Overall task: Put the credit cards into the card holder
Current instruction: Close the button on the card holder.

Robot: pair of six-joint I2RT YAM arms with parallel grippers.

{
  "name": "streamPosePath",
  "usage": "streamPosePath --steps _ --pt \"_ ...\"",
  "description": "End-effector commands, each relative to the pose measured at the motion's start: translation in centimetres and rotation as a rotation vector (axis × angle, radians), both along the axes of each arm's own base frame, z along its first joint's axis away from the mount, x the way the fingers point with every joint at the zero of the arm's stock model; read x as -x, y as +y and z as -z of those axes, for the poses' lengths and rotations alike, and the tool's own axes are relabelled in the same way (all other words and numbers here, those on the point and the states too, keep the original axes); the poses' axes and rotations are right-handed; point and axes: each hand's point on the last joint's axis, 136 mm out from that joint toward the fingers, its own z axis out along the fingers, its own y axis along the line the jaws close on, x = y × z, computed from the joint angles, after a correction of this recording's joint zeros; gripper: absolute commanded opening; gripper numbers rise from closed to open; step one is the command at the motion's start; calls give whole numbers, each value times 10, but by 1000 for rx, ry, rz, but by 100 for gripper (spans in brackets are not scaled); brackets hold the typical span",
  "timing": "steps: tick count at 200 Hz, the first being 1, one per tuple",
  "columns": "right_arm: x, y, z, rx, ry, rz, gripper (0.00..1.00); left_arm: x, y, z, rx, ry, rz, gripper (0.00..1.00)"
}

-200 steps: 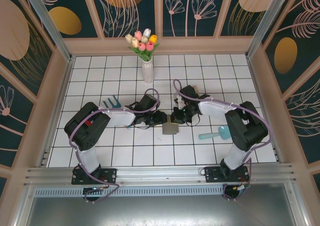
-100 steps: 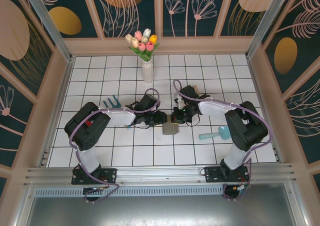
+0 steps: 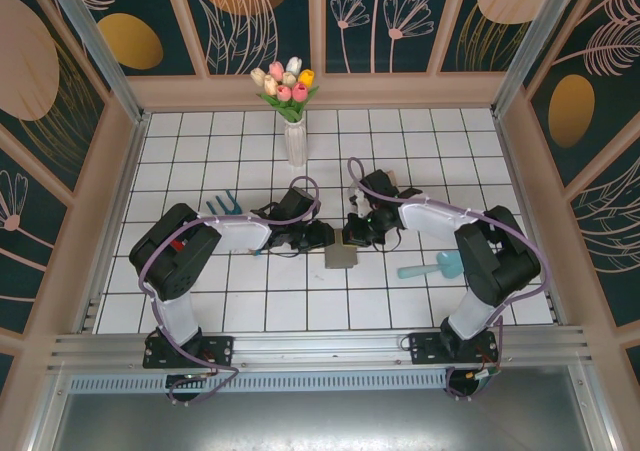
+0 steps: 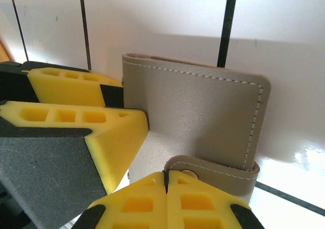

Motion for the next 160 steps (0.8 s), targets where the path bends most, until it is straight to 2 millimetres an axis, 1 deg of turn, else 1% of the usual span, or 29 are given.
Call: streamPosePath --steps 1,27,39,57,109,132,151,160 --pt "6 5 3 4 19 -28 0 9 8 22 -70 43 13 37" --pt "12 4 8 21 34 -36 0 9 8 22 -71 44 12 37" --pt "12 2 8 26 31 -30 0 9 8 23 -72 44 11 37" --pt "12 -1 14 50 44 -25 0 9 8 22 -72 44 11 37" --pt "28 -15 43 108 102 -12 0 10 8 22 -69 45 13 37" --pt "25 -22 54 104 121 24 0 10 8 23 -68 44 12 37" --pt "19 -22 53 92 110 36 0 11 8 23 -68 47 15 37" --pt "21 -22 58 92 129 31 0 10 8 22 -66 44 14 37"
